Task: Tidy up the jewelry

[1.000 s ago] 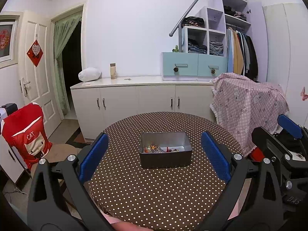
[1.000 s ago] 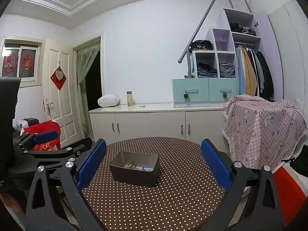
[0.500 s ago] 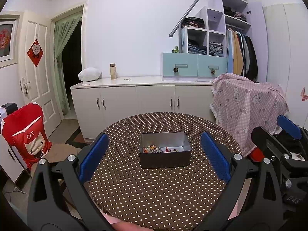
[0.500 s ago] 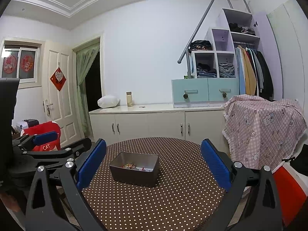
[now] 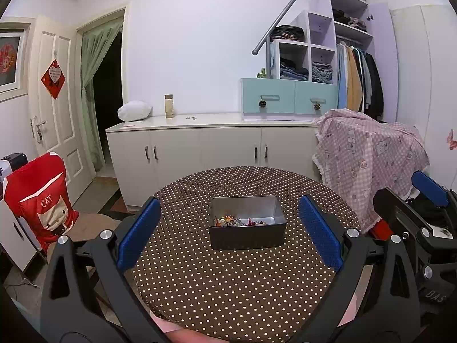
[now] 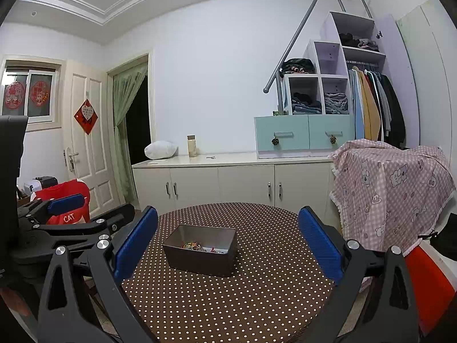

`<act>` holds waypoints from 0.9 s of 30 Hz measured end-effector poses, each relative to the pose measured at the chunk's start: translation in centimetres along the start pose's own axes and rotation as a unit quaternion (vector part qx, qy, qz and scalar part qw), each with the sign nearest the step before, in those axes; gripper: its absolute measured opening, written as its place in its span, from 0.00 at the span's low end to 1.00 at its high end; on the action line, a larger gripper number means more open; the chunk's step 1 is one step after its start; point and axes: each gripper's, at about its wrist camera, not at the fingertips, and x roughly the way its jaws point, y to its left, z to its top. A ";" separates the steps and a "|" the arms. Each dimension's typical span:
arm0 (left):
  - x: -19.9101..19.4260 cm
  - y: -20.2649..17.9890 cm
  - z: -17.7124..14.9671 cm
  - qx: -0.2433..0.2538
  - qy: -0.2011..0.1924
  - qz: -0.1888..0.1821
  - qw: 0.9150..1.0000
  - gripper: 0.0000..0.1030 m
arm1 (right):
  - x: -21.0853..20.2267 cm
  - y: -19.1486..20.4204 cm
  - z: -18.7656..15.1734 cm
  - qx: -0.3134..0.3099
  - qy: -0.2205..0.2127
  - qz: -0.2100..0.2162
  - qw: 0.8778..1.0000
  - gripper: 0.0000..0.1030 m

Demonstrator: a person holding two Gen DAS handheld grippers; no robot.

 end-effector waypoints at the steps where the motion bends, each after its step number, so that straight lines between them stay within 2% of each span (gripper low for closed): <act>1: 0.0 0.0 0.0 0.000 0.000 0.000 1.000 0.92 | 0.0 0.0 0.0 0.000 0.000 0.000 1.000 0.92; 27: 0.3 0.1 -0.2 -0.001 0.004 0.005 1.000 0.92 | 0.4 0.1 -0.6 0.011 0.008 -0.003 1.000 0.92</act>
